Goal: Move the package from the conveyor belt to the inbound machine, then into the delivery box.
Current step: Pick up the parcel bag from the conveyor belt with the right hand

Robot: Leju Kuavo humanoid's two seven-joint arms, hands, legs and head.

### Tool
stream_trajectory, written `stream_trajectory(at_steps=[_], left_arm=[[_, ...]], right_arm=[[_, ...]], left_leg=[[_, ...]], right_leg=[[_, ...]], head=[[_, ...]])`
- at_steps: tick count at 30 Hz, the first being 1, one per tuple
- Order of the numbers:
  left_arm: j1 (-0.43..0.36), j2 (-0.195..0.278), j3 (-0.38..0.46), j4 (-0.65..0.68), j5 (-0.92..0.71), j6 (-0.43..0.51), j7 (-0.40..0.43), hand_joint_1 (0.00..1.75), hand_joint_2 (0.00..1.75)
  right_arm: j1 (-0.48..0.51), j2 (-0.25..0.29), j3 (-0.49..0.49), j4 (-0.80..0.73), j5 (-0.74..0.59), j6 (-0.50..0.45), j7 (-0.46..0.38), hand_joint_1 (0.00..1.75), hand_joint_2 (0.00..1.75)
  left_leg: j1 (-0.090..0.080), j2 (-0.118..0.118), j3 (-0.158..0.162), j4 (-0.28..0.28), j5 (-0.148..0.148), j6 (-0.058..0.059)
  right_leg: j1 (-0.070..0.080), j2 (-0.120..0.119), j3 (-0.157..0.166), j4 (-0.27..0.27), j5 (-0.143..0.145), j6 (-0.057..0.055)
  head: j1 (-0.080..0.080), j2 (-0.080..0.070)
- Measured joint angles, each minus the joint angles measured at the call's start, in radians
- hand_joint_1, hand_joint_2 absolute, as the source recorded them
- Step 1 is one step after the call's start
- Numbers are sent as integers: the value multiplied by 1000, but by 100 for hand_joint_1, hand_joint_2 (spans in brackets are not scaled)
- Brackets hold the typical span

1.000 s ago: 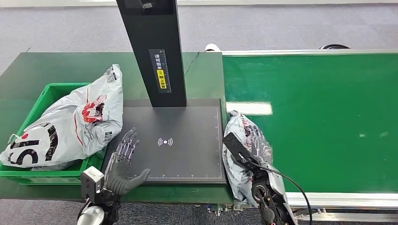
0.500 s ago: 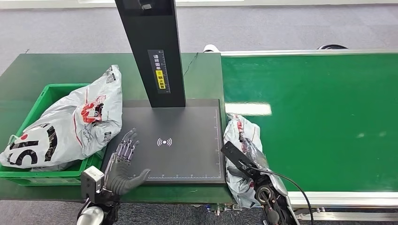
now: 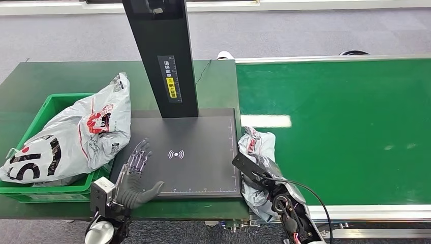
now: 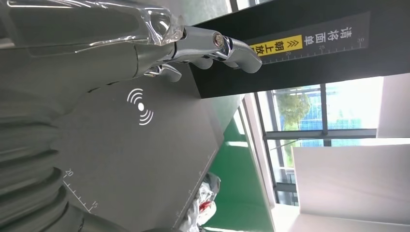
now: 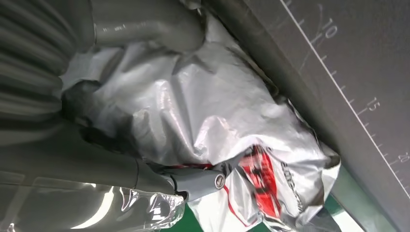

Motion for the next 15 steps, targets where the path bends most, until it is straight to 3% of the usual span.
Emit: stream_trajectory(at_steps=[15], left_arm=[[10, 0, 1, -2, 5, 1, -5, 0, 175]], right_arm=[[7, -3, -3, 4, -25, -52, -35, 175, 175]], left_leg=[[0, -2, -3, 0, -1, 0]], right_leg=[[0, -1, -3, 0, -1, 0]], head=[[0, 0]])
